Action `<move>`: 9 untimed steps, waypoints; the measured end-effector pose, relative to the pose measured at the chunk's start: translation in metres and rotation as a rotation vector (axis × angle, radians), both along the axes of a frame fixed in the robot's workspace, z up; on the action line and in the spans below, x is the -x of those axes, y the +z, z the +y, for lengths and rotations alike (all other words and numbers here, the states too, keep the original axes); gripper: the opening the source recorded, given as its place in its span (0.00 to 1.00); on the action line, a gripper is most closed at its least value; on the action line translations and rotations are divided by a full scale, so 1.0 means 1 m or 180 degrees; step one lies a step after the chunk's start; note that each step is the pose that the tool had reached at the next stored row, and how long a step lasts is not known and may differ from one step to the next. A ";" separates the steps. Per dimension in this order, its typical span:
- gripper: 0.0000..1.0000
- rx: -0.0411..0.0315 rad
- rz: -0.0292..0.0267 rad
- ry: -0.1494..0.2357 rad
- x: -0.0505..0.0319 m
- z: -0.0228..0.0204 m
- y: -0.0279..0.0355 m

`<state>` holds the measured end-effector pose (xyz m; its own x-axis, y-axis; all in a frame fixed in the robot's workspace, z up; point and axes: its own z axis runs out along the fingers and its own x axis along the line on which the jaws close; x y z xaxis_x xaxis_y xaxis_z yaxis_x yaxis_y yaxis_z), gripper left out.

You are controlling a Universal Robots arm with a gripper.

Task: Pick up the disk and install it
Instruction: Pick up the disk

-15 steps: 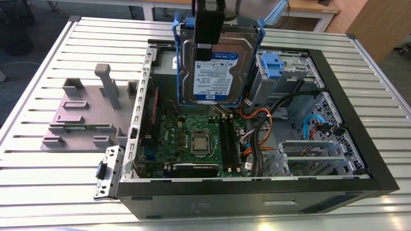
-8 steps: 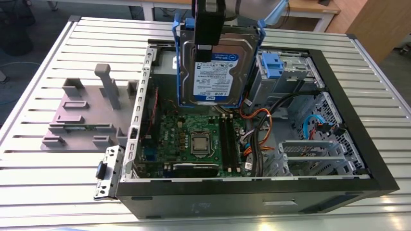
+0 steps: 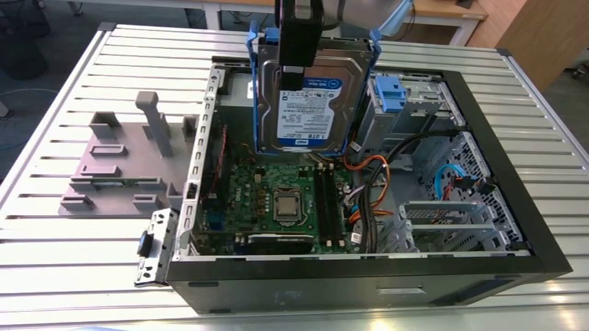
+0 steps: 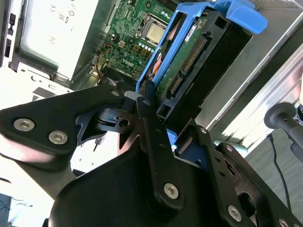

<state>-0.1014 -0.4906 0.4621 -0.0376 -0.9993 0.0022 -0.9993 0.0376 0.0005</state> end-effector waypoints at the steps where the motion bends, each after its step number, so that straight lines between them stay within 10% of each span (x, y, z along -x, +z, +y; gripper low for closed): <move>1: 0.36 0.0000 0.0000 0.0000 0.0000 -0.0003 0.0000; 9: 0.36 0.0000 0.0000 0.0000 -0.0027 -0.0008 0.0000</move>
<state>-0.0987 -0.4914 0.4621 -0.0375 -0.9993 0.0022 -0.9993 0.0375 0.0005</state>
